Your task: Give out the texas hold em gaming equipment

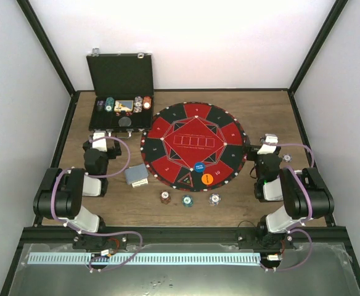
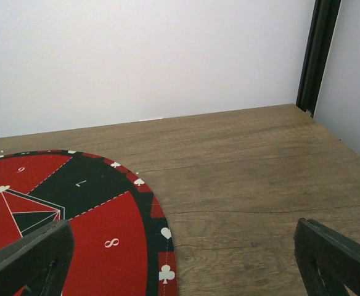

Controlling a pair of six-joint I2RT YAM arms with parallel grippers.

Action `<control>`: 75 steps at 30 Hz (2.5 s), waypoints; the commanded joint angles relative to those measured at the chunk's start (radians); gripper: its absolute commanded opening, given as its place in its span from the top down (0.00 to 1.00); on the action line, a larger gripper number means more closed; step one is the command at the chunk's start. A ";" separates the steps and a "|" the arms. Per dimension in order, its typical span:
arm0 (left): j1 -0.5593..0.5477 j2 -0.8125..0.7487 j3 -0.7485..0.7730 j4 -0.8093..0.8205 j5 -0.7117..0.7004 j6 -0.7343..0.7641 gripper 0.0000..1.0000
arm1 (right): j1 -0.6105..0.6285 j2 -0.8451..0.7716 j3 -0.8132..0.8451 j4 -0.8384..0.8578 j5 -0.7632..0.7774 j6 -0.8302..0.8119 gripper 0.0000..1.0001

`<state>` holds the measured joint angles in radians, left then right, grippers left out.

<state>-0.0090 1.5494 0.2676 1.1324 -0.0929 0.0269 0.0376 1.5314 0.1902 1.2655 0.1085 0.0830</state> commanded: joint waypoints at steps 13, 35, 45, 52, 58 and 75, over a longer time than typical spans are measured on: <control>0.005 0.004 0.015 0.040 0.008 0.000 0.00 | 0.011 0.011 0.032 0.029 0.016 -0.014 0.00; 0.237 -0.289 0.783 -1.672 0.496 0.197 0.00 | 0.005 -0.605 0.500 -1.286 -0.261 0.506 0.00; 0.314 -0.399 0.759 -1.841 0.500 0.272 0.00 | 0.560 -0.278 0.682 -1.689 -0.181 0.451 0.00; 0.314 -0.396 0.754 -1.892 0.503 0.287 0.00 | 0.810 -0.081 0.732 -1.726 -0.062 0.463 0.09; 0.314 -0.406 0.745 -1.906 0.500 0.301 0.00 | 0.903 0.073 0.785 -1.729 0.005 0.450 0.34; 0.314 -0.372 0.787 -1.922 0.545 0.286 0.00 | 0.909 0.196 0.817 -1.742 0.067 0.404 0.38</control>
<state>0.3016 1.1606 1.0214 -0.7734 0.4164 0.3183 0.9421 1.7035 0.9924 -0.4664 0.1524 0.5056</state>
